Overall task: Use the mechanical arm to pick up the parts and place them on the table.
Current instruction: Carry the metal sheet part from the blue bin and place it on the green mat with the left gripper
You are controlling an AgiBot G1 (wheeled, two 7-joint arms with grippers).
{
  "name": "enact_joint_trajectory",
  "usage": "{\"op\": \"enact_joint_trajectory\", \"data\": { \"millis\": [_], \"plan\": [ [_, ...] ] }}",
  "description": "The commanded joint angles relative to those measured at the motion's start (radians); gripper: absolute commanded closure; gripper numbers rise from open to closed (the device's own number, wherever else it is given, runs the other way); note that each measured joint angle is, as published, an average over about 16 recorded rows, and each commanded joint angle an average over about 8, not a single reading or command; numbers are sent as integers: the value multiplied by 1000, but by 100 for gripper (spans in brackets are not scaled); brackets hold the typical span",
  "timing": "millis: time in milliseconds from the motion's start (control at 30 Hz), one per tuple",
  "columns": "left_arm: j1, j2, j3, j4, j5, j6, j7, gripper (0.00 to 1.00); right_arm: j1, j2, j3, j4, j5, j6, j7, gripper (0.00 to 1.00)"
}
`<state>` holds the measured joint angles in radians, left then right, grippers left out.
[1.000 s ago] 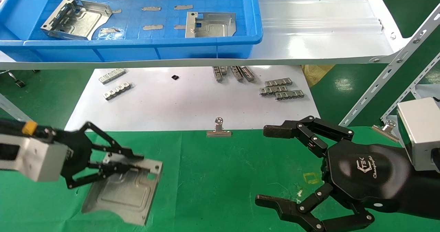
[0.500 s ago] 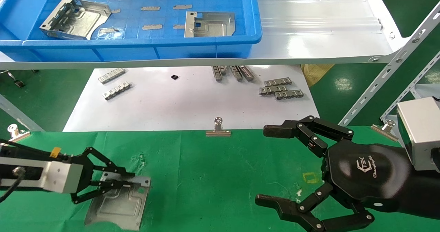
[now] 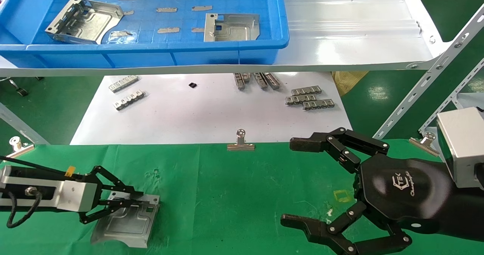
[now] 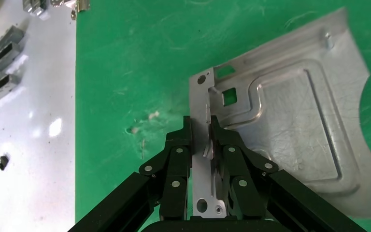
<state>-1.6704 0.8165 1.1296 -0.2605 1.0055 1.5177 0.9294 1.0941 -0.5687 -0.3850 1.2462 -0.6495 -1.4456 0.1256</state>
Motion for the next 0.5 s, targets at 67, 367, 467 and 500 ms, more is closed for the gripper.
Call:
{"op": "enact_joint_trajectory", "data": {
  "millis": [67, 367, 467, 500],
  "plan": [
    [4, 12, -4, 33, -7, 1, 17, 0, 0, 0, 0, 0, 0, 0, 0, 0],
    [-2, 33, -13, 109, -20, 9, 55, 0, 0, 0, 0, 0, 0, 0, 0, 0],
    [-1, 39, -15, 130, -24, 14, 60, 0, 0, 0, 0, 0, 0, 0, 0, 0],
    [-2, 40, -16, 137, -26, 19, 58, 0, 0, 0, 0, 0, 0, 0, 0, 0]
  ]
}}
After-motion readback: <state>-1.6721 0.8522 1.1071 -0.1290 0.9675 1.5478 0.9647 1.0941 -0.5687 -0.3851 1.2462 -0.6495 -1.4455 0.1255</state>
